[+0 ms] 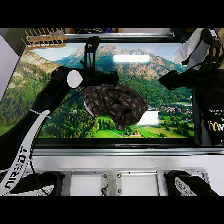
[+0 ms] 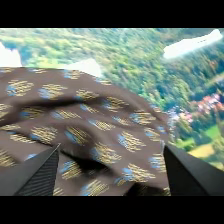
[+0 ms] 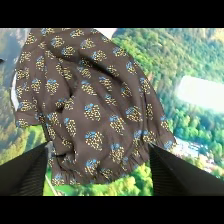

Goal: Fold the clothes and pants, and hang the long-sleeved shirts on hangers.

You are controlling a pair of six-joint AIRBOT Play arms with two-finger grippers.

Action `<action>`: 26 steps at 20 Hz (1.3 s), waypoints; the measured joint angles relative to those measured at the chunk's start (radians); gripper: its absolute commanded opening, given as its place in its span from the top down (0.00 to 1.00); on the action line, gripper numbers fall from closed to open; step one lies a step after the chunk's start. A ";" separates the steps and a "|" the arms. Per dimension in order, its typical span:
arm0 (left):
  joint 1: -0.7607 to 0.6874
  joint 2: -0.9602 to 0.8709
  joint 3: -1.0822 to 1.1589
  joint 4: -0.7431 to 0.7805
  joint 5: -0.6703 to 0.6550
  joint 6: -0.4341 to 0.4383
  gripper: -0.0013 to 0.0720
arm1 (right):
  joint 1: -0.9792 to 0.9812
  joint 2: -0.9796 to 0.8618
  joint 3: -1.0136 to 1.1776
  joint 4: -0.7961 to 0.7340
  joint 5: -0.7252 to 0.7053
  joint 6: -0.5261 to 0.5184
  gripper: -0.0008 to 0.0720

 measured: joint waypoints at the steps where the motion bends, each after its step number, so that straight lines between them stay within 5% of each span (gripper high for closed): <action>1: 0.026 0.002 -0.010 0.000 -0.017 -0.011 0.02 | -0.006 -0.006 -0.016 -0.013 0.010 0.008 0.27; 6: 0.140 0.004 -0.174 -0.016 -0.123 -0.049 0.02 | -0.023 -0.064 -0.190 -0.080 -0.026 0.085 0.27; 13: 0.309 -0.092 -0.285 -0.047 -0.072 -0.097 0.02 | -0.024 -0.262 -0.362 0.000 -0.126 0.187 0.27; 20: 0.437 -0.324 -0.033 -0.076 -0.091 -0.112 0.02 | -0.040 -0.383 -0.377 0.098 -0.364 0.278 0.27; 26: 0.448 -0.552 0.277 -0.080 -0.166 -0.113 0.02 | -0.027 -0.494 -0.321 0.140 -0.417 0.279 0.27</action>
